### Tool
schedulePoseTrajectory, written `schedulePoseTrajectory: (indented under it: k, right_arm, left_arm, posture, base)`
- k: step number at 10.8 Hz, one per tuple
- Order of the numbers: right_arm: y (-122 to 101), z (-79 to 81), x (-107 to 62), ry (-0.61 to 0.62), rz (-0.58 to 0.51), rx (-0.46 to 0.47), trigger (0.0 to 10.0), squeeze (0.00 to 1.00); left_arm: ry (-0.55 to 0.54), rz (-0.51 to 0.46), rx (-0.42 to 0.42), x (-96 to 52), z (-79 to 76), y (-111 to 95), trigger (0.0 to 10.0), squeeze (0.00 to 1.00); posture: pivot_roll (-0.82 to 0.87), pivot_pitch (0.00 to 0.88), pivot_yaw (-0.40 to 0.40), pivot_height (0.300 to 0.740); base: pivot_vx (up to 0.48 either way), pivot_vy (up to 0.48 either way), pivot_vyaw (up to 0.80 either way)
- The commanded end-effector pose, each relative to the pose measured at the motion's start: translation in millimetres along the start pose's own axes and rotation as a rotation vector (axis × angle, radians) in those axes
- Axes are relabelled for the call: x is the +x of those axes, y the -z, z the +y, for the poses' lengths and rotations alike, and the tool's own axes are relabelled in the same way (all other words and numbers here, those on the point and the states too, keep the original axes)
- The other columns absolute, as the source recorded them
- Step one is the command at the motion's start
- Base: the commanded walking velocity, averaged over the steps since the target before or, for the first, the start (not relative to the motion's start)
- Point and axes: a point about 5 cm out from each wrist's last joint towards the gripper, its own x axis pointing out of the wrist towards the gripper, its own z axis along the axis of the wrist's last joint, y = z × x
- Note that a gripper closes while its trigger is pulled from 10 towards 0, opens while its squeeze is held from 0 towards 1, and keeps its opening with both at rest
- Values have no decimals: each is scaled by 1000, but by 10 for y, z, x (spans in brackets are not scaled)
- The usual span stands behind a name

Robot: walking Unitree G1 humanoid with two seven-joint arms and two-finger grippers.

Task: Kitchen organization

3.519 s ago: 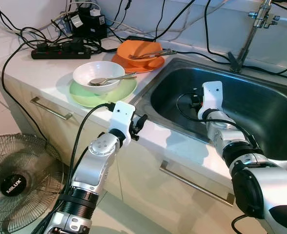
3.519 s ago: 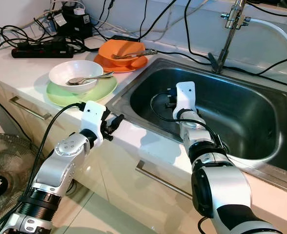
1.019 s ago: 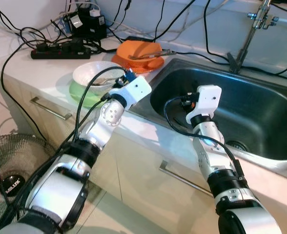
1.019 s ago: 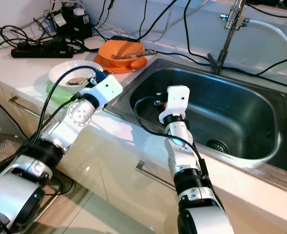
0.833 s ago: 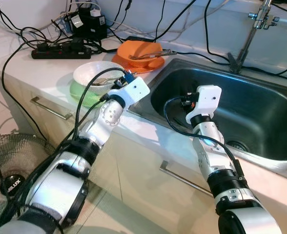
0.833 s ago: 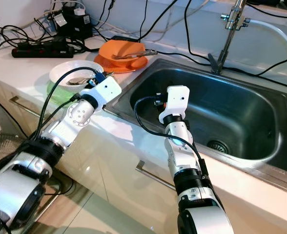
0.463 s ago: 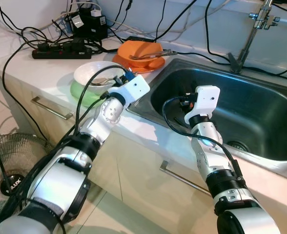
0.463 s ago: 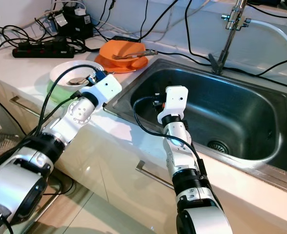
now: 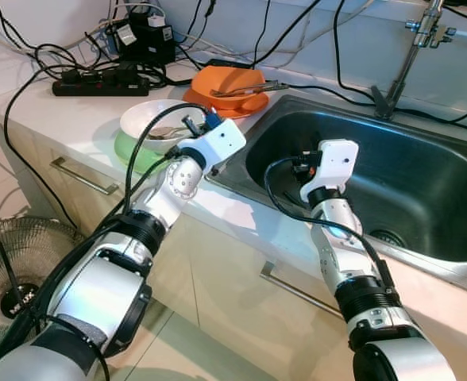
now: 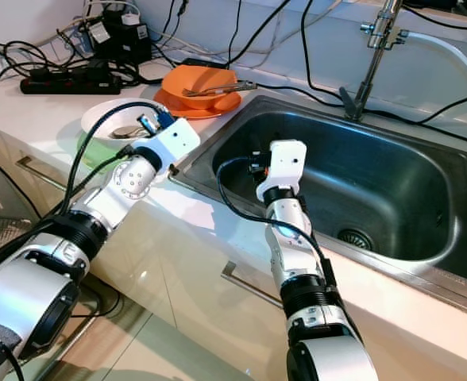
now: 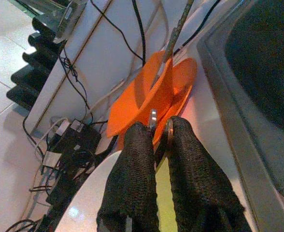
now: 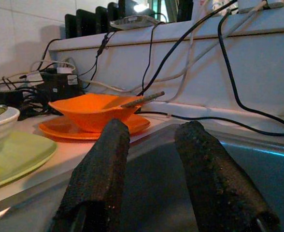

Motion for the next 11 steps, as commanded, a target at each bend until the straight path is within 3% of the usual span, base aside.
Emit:
schedulePoseTrajectory:
  k: [1, 5, 6, 7, 8, 9, 10, 11]
  right_arm:
    - [12, -12, -3, 11, 12, 9, 10000, 0]
    - [27, -2, -5, 8, 21, 14, 10000, 0]
    - [32, 8, -7, 7, 22, 15, 10000, 0]
    - [33, 12, -8, 5, 23, 17, 10000, 0]
    - [36, 16, -10, 4, 24, 19, 10000, 0]
    - [40, 19, -12, 3, 25, 19, 10000, 0]
    - [42, 32, -11, -2, 26, 23, 10000, 0]
    - [35, 42, -7, -6, 22, 25, 10000, 0]
  left_arm:
    - [-10, -15, 16, 26, 33, -49, 0, 0]
    - [-68, -54, 39, 45, 186, -145, 0, 0]
    - [-82, -59, 56, 47, 229, -176, 2667, 0]
    - [-92, -64, 95, 42, 269, -199, 10000, 0]
    - [-110, -77, 236, 36, 318, -235, 10000, 0]
    - [-113, -79, 293, 35, 328, -245, 10000, 0]
    - [-177, -135, 351, 23, 437, -366, 10000, 0]
    - [-219, -206, 313, -11, 448, -400, 10000, 0]
  posture:
    - [151, 0, 6, 740]
    - [159, 0, 0, 740]
    - [163, 0, -1, 740]
    - [165, 0, -3, 740]
    - [169, 1, -6, 740]
    - [169, 1, -6, 740]
    - [171, 4, -7, 740]
    - [171, 4, -7, 740]
  base:
    - [0, 0, 0]
    - [0, 0, 0]
    - [0, 0, 0]
    - [0, 0, 0]
    - [0, 0, 0]
    - [0, 0, 0]
    - [0, 0, 0]
    - [0, 0, 0]
